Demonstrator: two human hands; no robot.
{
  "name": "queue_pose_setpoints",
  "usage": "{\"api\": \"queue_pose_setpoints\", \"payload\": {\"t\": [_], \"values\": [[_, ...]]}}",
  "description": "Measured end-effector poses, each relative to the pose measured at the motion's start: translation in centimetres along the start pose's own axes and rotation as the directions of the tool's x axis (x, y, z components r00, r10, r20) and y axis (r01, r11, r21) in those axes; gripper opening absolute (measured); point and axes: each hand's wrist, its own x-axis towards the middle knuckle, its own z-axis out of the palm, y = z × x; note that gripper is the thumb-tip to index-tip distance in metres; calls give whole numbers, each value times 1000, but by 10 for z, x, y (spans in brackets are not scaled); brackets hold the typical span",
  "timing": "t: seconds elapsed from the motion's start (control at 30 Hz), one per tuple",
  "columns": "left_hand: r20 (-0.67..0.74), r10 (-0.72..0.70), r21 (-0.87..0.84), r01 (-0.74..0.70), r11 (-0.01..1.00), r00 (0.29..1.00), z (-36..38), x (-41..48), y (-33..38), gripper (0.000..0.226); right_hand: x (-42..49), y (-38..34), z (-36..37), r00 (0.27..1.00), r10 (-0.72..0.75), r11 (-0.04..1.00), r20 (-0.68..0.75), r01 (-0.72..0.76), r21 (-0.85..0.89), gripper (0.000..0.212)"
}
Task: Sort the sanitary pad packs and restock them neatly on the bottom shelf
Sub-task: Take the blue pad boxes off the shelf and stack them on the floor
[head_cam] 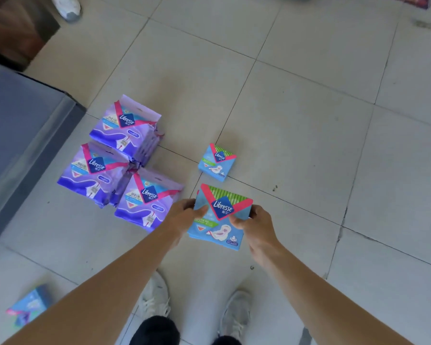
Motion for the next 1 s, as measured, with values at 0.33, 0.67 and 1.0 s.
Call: {"api": "queue_pose_setpoints", "payload": {"t": [0.33,0.67,1.0], "values": [[-38,51,157,-44,987,998,-9,146,-64,30,151,91,57,998,60,996,-28,-59,64,29],[-79,117,388,-77,918,990,-11,266,-94,69,245,131,86,991,74,992,-107,-62,114,37],[-169,131,445,-43,895,977,-9,296,-67,49,293,125,100,989,-30,997,-145,19,-75,30]]}}
